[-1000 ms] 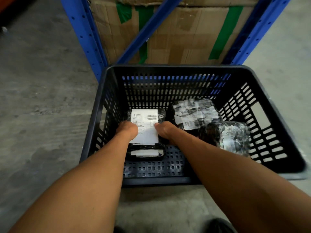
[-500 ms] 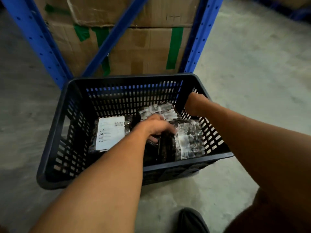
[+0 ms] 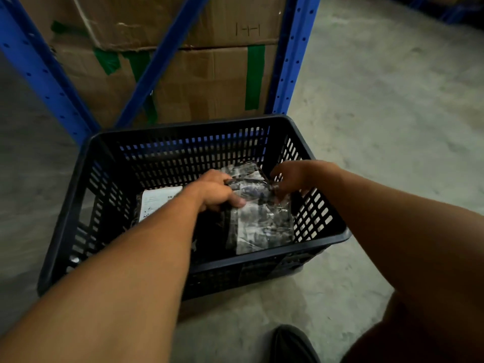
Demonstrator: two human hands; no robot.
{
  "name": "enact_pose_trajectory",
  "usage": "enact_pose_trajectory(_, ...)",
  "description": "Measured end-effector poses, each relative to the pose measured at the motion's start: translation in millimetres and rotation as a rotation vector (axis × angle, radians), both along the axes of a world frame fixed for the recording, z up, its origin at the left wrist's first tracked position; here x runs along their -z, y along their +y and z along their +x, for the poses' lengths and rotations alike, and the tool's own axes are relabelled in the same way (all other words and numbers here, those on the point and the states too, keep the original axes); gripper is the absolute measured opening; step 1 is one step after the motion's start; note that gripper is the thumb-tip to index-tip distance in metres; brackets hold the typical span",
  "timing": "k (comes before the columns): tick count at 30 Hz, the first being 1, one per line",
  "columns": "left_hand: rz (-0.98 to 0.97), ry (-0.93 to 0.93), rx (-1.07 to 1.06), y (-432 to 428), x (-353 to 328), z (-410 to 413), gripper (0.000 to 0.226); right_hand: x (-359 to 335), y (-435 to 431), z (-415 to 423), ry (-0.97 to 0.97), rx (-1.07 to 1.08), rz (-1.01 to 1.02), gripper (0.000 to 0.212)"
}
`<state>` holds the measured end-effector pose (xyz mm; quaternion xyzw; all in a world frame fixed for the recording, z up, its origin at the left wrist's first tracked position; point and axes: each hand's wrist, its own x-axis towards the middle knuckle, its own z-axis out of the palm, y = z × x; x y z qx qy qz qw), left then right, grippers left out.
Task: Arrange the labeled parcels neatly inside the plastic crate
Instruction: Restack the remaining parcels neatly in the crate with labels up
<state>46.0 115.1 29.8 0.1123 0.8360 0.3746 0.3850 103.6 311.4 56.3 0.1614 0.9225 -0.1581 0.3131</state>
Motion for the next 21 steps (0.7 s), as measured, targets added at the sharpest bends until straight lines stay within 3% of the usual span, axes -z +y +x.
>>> enact_pose_trajectory(1,0.031,-0.024,-0.036,-10.3,-6.6,-7.8,0.036,-5.5,-1.0,-0.4,-0.034,0.052,-0.073,0.073)
enact_pose_trajectory(3,0.115,-0.067,-0.116,-29.8,-19.9,-20.6,0.043,-10.9,-7.7,-1.1,-0.03,0.153,-0.255,0.086)
enact_pose_trajectory(6,0.258,-0.094,-0.221,-51.8,-33.4,-32.7,0.062,-11.9,-25.4,-9.4,0.169,0.279,-0.513,0.08)
enact_pose_trajectory(10,0.551,-0.341,-0.508,-88.3,-36.7,-42.9,0.034,-12.8,-44.3,-25.4,0.352,0.29,-0.553,0.077)
enact_pose_trajectory(13,0.483,-0.606,-0.676,-112.0,-21.6,-51.0,0.088,-13.2,-50.7,-23.2,0.568,0.199,-0.419,0.074)
enact_pose_trajectory(15,0.537,-0.742,-0.708,-112.0,-18.2,-46.9,0.103,-13.6,-57.4,-15.8,0.736,0.076,-0.33,0.07)
enact_pose_trajectory(16,0.608,-0.764,-0.727,-108.3,-19.0,-44.9,0.095,-12.5,-61.9,-11.0,0.795,0.002,-0.294,0.066)
enact_pose_trajectory(19,0.606,-0.571,-0.69,-92.8,-28.3,-34.5,0.025,4.1,-71.0,0.9,0.84,-0.195,-0.076,0.063)
enact_pose_trajectory(21,0.61,-0.467,-0.682,-89.3,-23.3,-29.8,0.013,17.4,-70.5,5.6,0.788,-0.217,0.016,0.072)
